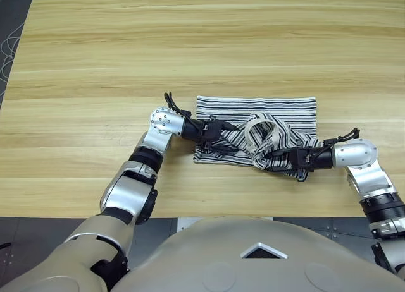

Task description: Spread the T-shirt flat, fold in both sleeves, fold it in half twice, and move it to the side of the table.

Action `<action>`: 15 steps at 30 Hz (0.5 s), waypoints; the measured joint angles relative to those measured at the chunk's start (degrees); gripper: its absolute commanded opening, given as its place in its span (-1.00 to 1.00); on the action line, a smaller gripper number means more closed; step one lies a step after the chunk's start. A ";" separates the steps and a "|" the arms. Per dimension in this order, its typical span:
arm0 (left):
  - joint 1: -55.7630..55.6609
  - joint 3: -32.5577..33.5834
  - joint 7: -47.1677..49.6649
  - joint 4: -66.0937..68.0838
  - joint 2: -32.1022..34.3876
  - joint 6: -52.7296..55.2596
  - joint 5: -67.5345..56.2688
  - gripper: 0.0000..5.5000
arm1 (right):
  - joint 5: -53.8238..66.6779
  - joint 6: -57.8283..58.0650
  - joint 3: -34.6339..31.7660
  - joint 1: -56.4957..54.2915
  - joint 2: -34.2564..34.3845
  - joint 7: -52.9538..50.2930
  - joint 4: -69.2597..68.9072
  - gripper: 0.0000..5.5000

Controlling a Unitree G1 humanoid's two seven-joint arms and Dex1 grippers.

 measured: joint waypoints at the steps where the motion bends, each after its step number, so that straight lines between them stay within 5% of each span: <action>1: 0.00 0.04 0.00 0.00 -0.14 0.00 0.00 -0.26 | 0.00 -0.04 0.01 -0.03 0.00 -0.03 0.03 -0.69; 5: 0.00 0.28 -0.02 -0.02 -0.31 0.04 -0.25 -0.51 | 0.01 -0.37 0.02 -0.08 0.00 -0.11 0.11 -0.92; 15: 0.14 1.13 -2.27 -2.49 -0.81 1.85 -4.13 -0.94 | 0.01 -1.26 0.43 -0.08 -0.11 -0.74 0.31 -0.94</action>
